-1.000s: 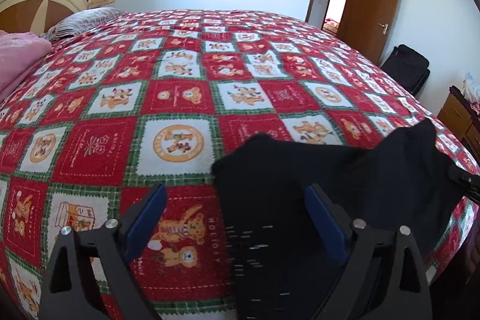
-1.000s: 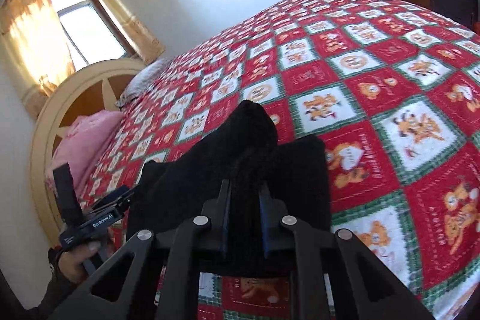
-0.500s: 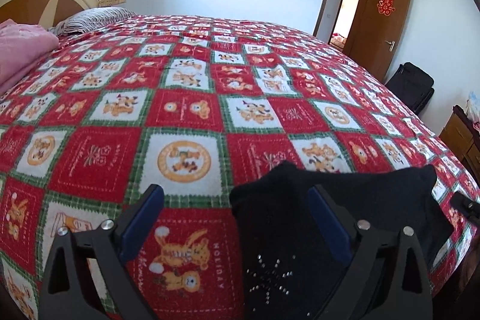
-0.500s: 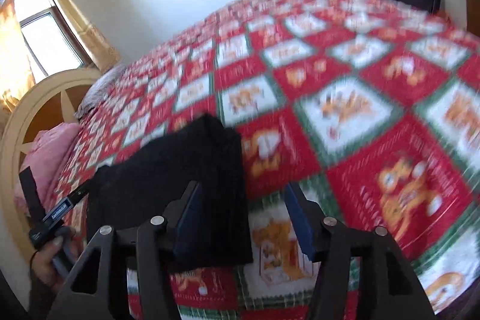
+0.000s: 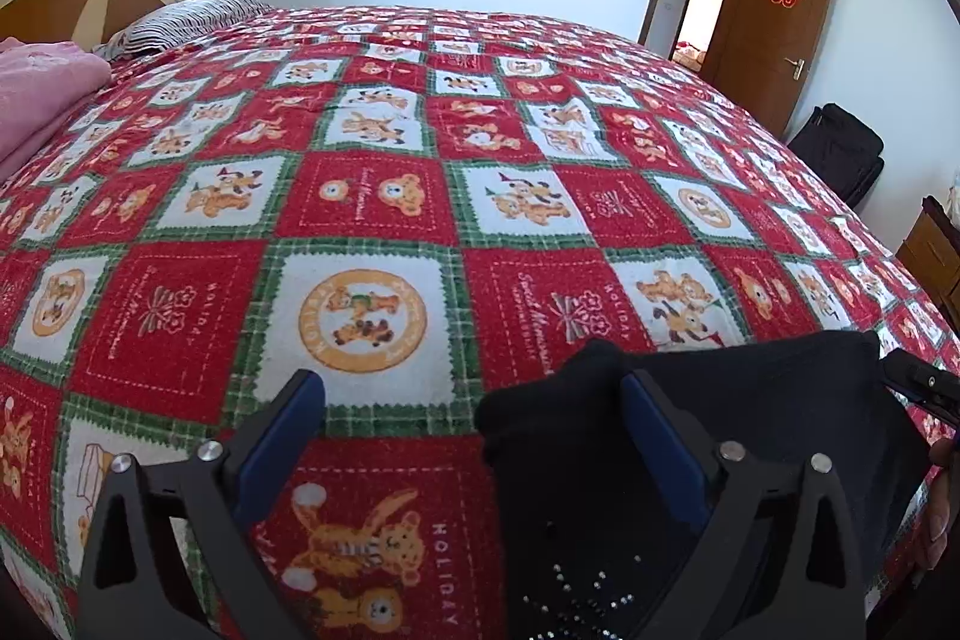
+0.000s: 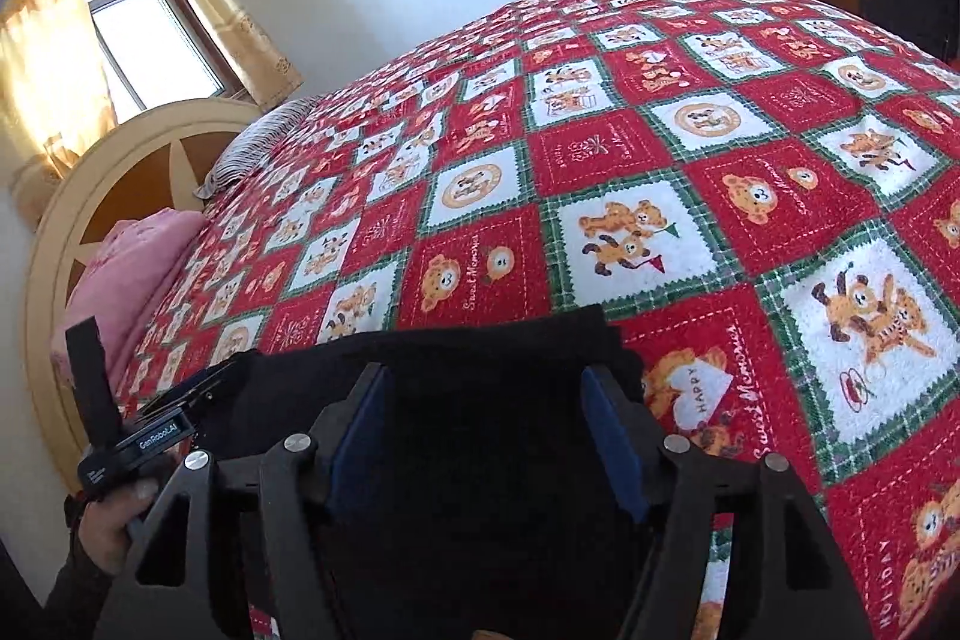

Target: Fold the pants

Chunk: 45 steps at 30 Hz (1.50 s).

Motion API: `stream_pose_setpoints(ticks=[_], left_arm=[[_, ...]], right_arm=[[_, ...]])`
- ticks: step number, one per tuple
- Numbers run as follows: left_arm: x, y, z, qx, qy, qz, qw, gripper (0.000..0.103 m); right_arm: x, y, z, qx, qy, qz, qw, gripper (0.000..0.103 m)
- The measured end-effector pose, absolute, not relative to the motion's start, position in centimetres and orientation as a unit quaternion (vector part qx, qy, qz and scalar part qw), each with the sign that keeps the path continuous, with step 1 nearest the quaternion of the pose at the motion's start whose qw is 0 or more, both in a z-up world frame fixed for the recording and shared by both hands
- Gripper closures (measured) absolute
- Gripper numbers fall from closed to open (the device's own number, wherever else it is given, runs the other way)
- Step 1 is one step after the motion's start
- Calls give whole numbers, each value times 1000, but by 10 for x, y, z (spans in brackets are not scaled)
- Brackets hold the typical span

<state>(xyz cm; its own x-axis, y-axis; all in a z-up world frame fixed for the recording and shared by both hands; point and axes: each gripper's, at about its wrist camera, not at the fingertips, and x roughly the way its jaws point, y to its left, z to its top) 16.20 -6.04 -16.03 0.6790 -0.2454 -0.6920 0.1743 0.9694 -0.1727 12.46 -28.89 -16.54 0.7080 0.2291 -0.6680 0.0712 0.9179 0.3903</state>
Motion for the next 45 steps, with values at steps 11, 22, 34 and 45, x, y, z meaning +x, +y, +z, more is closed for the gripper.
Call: stream_pose_setpoints(ticks=[11, 22, 34, 45], left_arm=[[122, -66, -131, -23, 348, -136, 927, 0], [122, -79, -157, -11, 383, -152, 911, 0], [118, -67, -168, -32, 388, -173, 905, 0], [121, -66, -174, -37, 380, -188, 905, 0]], right_arm=[[48, -282, -137, 154, 347, 36, 924, 36], [40, -261, -168, 98, 392, 53, 913, 36], [32, -272, -162, 118, 371, 67, 919, 36], [63, -315, -169, 219, 387, 23, 895, 29]])
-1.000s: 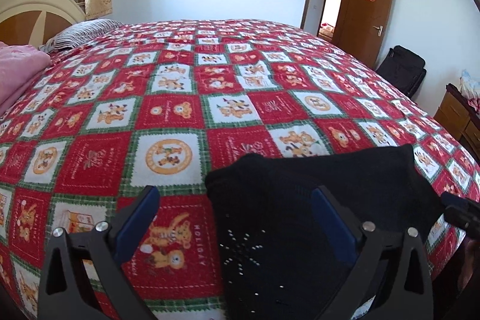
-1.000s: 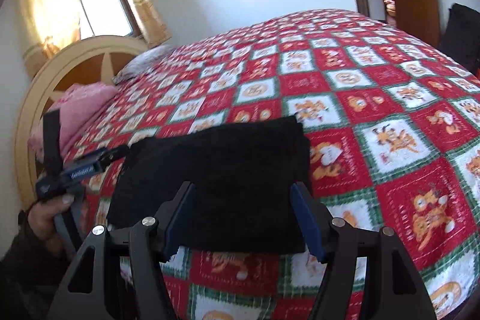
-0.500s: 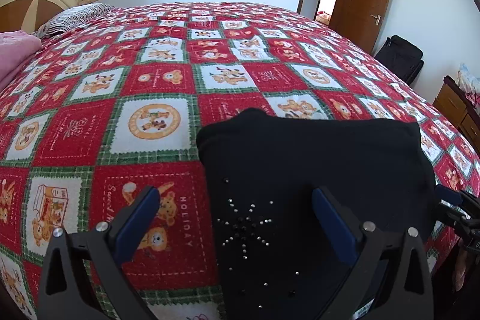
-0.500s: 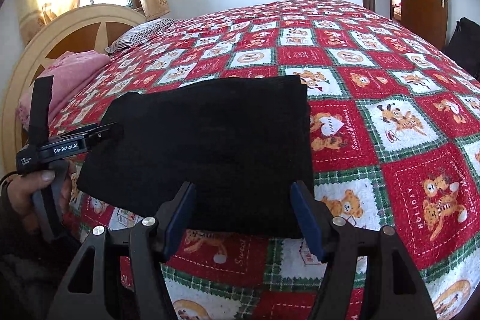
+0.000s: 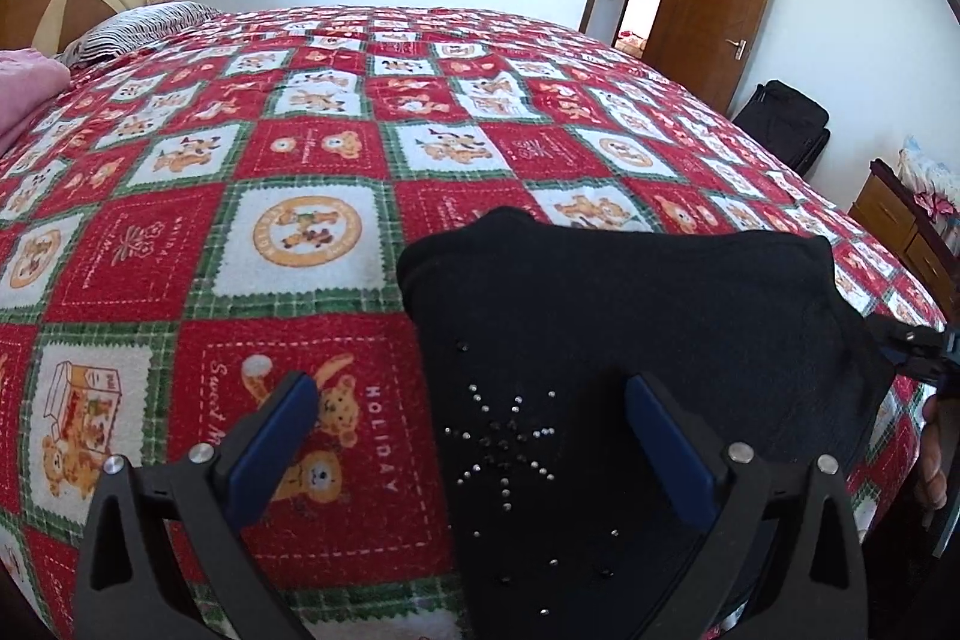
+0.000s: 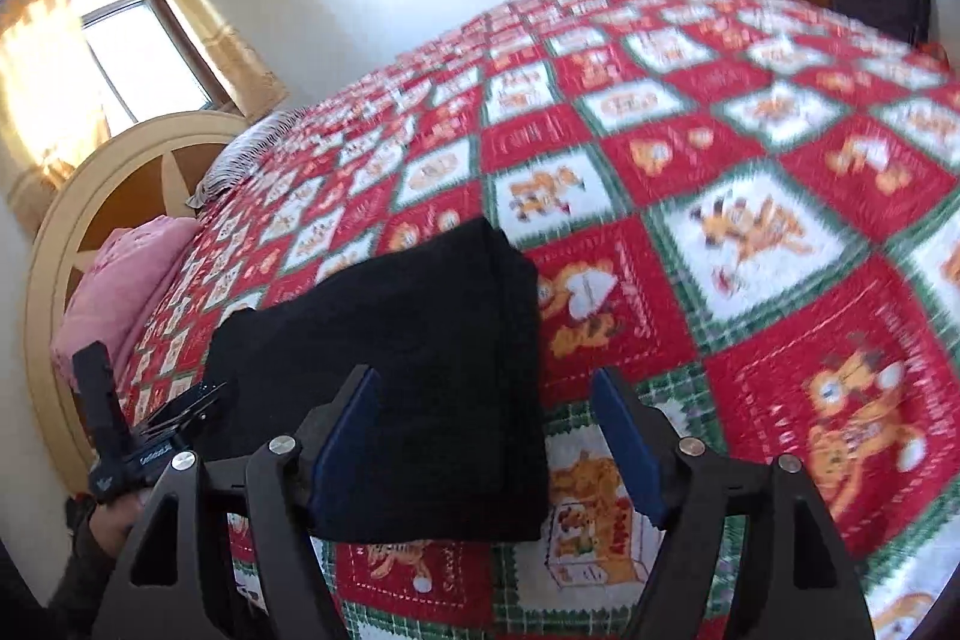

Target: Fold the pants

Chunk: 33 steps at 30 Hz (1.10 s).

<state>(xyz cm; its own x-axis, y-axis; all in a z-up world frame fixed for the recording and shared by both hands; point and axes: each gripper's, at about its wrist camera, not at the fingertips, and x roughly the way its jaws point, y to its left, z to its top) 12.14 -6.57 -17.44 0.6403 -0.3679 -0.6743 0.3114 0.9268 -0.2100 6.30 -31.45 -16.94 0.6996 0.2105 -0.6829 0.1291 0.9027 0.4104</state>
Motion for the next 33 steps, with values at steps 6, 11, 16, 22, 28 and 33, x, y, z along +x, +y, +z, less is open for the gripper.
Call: stream_pose_setpoints(ticks=[6, 11, 16, 22, 28, 33], left_arm=[[125, -65, -176, -42, 377, -198, 904, 0], [128, -64, -177, -49, 377, -205, 902, 0], [127, -59, -176, -62, 374, -221, 899, 0], [122, -57, -174, -69, 359, -233, 901, 17], [119, -59, -173, -83, 361, -269, 889, 47], [119, -53, -173, -100, 360, -276, 886, 74]], right_arm=[[83, -314, -184, 233, 402, 28, 885, 29], [97, -312, -191, 251, 405, 46, 878, 29], [99, -310, -193, 247, 400, 55, 881, 44], [95, -322, -198, 293, 393, 77, 869, 63], [88, -314, -187, 282, 378, 83, 878, 72], [84, -309, -181, 268, 374, 86, 884, 75]])
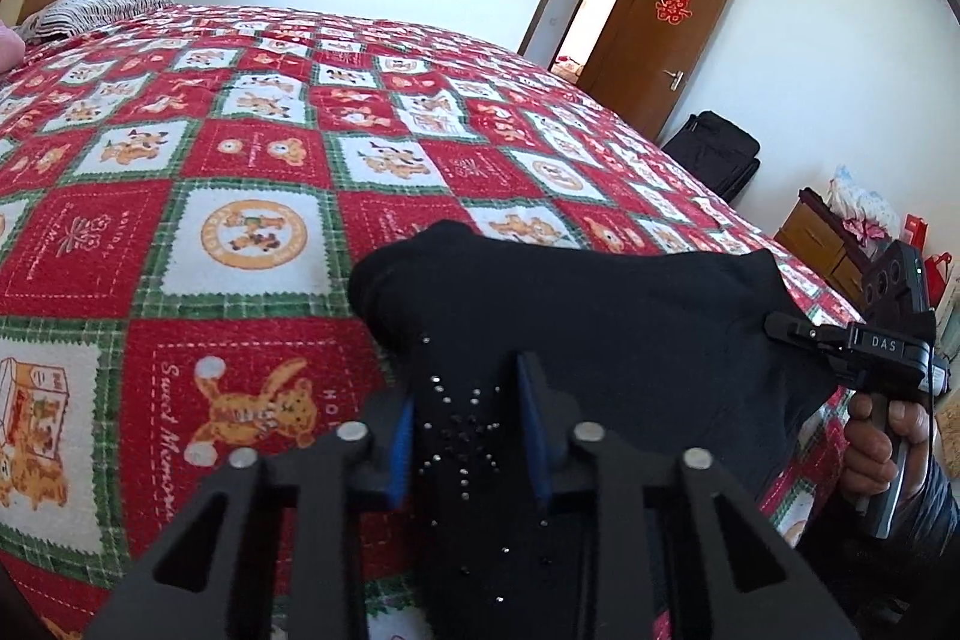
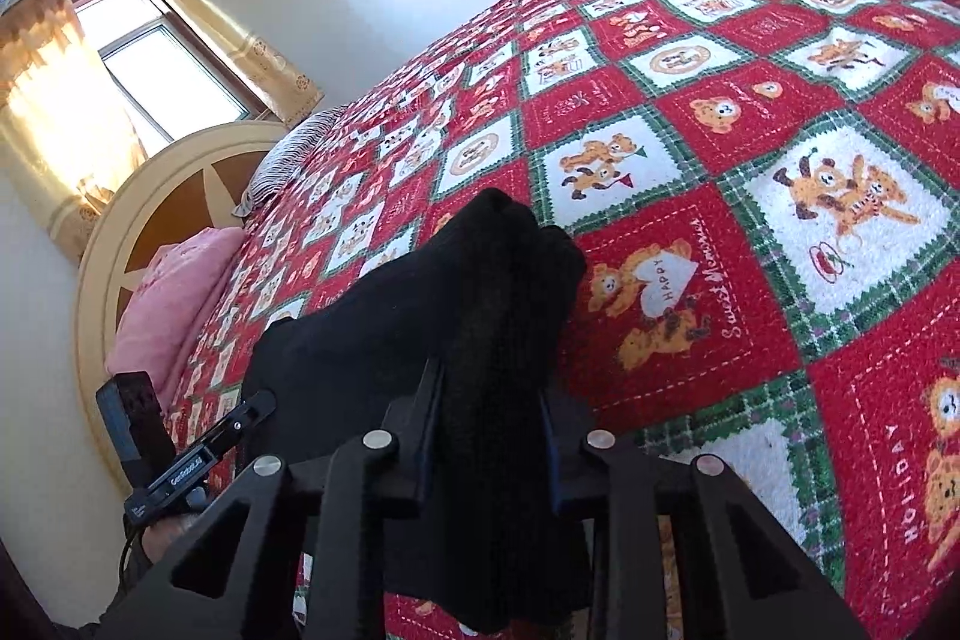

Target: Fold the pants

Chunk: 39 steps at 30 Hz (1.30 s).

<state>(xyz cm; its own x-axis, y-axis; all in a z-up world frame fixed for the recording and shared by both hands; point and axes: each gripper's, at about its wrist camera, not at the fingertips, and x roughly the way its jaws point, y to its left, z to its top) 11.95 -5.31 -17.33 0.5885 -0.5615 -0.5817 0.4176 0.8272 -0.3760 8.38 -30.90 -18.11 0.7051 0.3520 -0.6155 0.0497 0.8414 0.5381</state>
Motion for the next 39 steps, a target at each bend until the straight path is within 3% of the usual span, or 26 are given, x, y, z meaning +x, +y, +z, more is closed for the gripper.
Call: stream_pose_setpoints(ticks=[8, 15, 25, 39], left_arm=[[116, -47, -167, -118, 360, -269, 885, 90], [107, -27, -144, -120, 333, -255, 900, 91], [113, 51, -115, -137, 300, -174, 928, 91], [123, 132, -125, -147, 298, -62, 941, 91]], right_arm=[[71, -290, -149, 239, 350, 115, 898, 77], [72, -258, -113, 195, 333, 147, 911, 77], [136, -198, -98, 151, 342, 203, 905, 77], [217, -93, -120, 138, 364, 277, 879, 78]])
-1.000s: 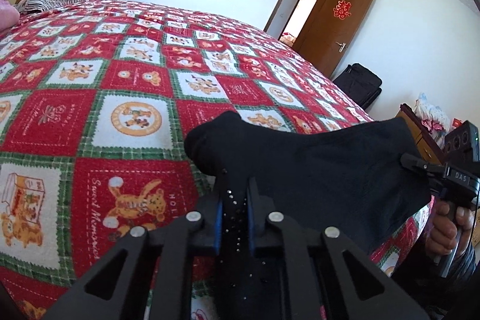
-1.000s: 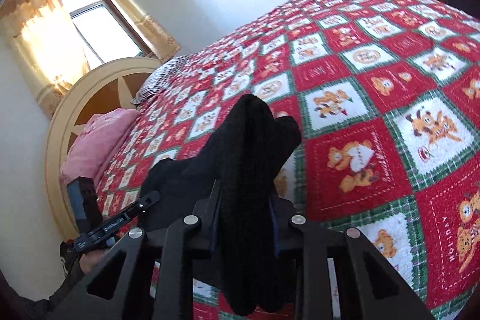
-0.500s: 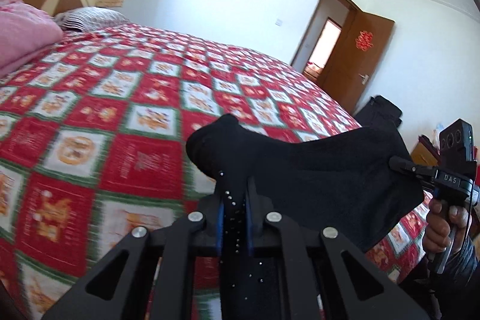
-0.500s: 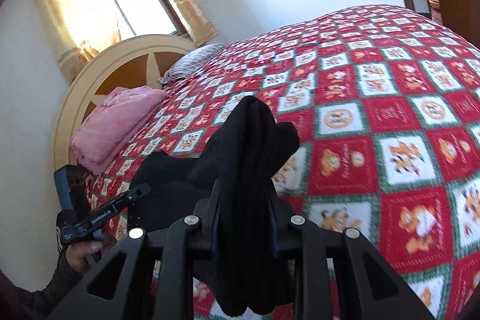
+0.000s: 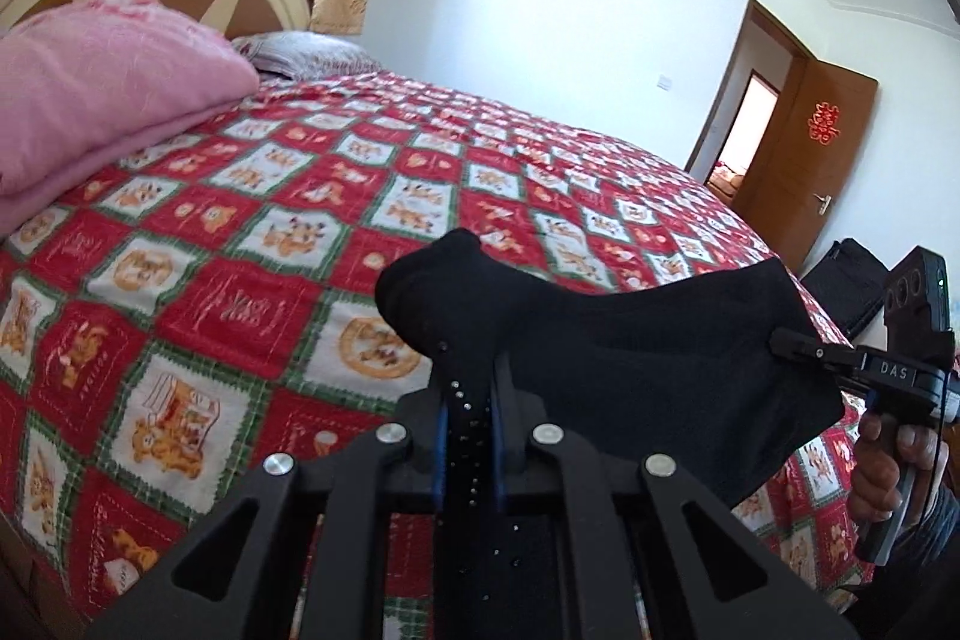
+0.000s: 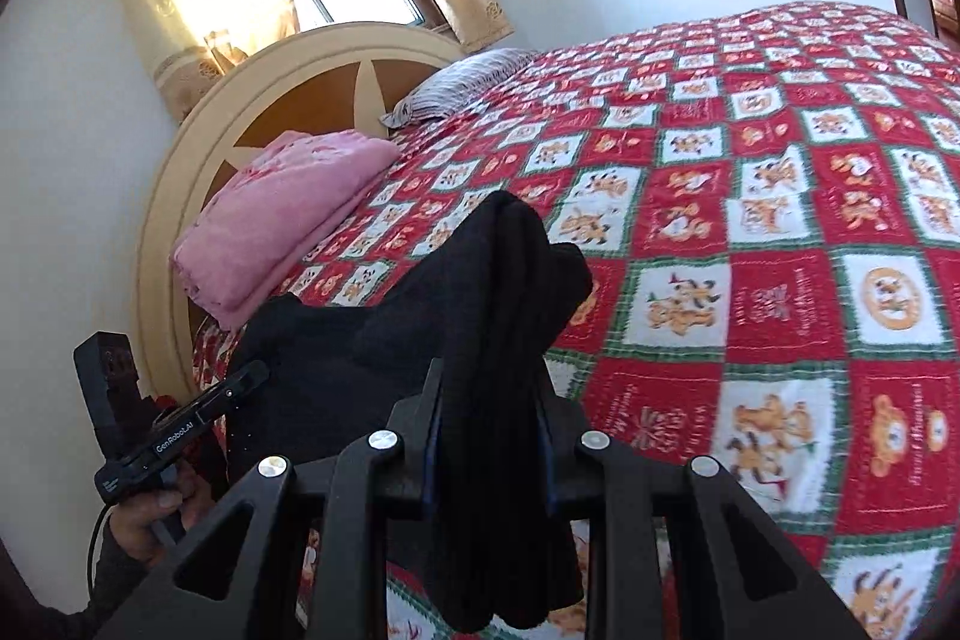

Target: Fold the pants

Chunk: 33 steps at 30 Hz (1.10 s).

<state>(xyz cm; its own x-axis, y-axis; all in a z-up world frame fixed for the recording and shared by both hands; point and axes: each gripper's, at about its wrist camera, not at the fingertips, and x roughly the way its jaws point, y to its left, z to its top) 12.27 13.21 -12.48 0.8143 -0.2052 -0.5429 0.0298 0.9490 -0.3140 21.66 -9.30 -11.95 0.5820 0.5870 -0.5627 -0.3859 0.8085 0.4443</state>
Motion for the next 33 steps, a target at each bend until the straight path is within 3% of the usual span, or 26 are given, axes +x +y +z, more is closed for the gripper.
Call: stream_pose_setpoints(ticks=[9, 16, 27, 31, 33], left_arm=[[128, 137, -160, -126, 328, -27, 936, 90], [127, 129, -170, -84, 325, 10, 942, 70], [127, 135, -177, -91, 321, 24, 942, 52], [127, 140, -179, -99, 319, 34, 942, 37], [126, 144, -179, -104, 322, 41, 940, 29]], right_arm=[[244, -81, -163, 148, 400, 253, 869, 77], [251, -89, -183, 174, 414, 241, 860, 76], [260, -93, -201, 191, 423, 220, 858, 65], [260, -90, -202, 180, 423, 212, 862, 63], [261, -90, -202, 172, 424, 198, 867, 51]])
